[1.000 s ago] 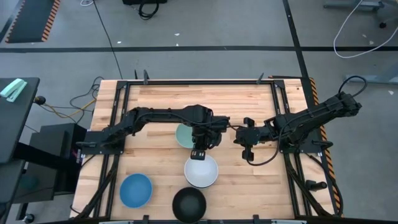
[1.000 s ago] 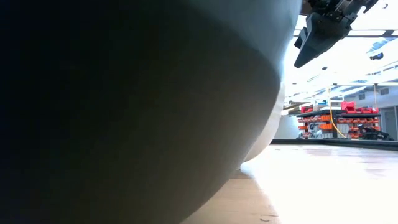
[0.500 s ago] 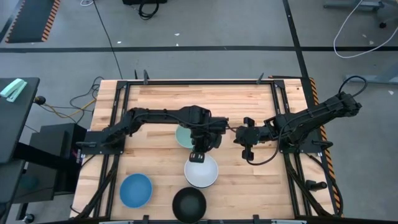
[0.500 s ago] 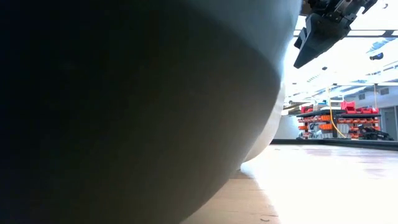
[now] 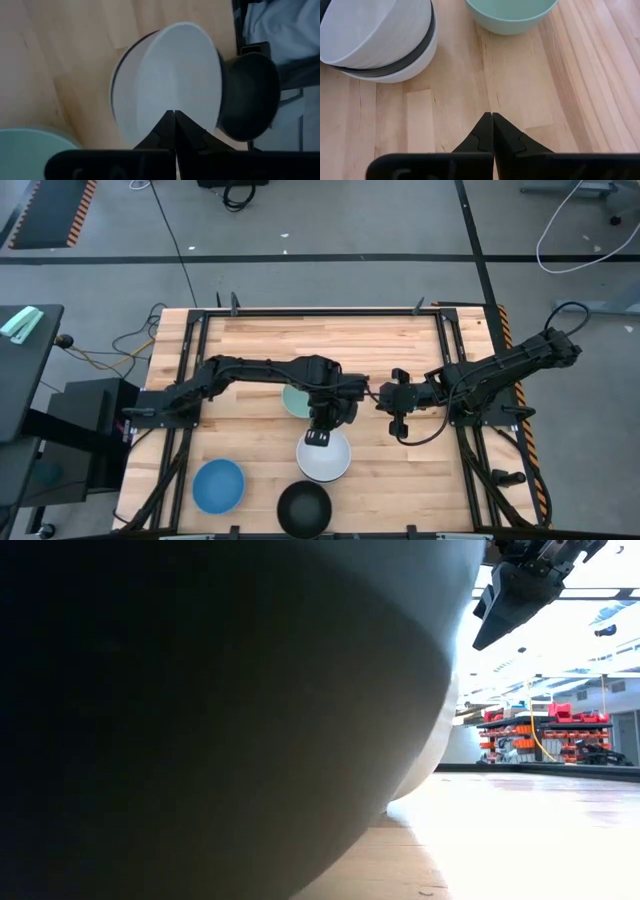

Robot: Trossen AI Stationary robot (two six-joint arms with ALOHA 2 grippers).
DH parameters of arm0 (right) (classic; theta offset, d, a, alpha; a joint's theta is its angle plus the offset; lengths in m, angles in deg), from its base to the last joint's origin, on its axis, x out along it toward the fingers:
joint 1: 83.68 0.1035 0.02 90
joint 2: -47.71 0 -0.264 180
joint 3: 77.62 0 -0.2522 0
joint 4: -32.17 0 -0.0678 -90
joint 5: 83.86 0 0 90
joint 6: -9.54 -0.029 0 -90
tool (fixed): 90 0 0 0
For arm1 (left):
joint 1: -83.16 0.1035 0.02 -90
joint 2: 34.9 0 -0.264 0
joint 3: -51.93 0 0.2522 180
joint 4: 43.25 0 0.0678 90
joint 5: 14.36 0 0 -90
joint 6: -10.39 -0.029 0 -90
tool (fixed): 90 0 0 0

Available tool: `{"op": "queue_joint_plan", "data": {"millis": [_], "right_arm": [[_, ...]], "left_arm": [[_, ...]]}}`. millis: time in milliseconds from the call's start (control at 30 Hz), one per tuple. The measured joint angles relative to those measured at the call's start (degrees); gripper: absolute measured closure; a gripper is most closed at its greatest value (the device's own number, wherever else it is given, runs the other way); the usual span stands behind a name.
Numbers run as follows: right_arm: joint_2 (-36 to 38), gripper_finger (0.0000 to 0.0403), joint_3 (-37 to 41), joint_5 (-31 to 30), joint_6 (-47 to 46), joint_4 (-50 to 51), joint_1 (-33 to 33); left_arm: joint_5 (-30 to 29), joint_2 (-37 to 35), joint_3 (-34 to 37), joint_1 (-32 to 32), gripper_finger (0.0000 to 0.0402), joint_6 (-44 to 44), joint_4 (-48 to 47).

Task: Nest bowls inside each other
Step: Stack the white bowl on top of the top black bowl

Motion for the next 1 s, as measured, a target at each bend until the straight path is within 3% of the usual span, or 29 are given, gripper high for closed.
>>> {"op": "queue_joint_plan", "data": {"millis": [533, 1000], "right_arm": [[0.0, 0.0402, 0.0, 0.04, 0.13, -0.2, 0.02], [-0.07, 0.0402, 0.0, 0.05, 0.16, -0.15, 0.02]], "left_arm": [[1.13, 0.04, 5.15, 4.56, 0.0399, -0.11, 2.47], [4.83, 1.41, 5.2, 2.74, 0.0399, 0.2, 3.94]]}}
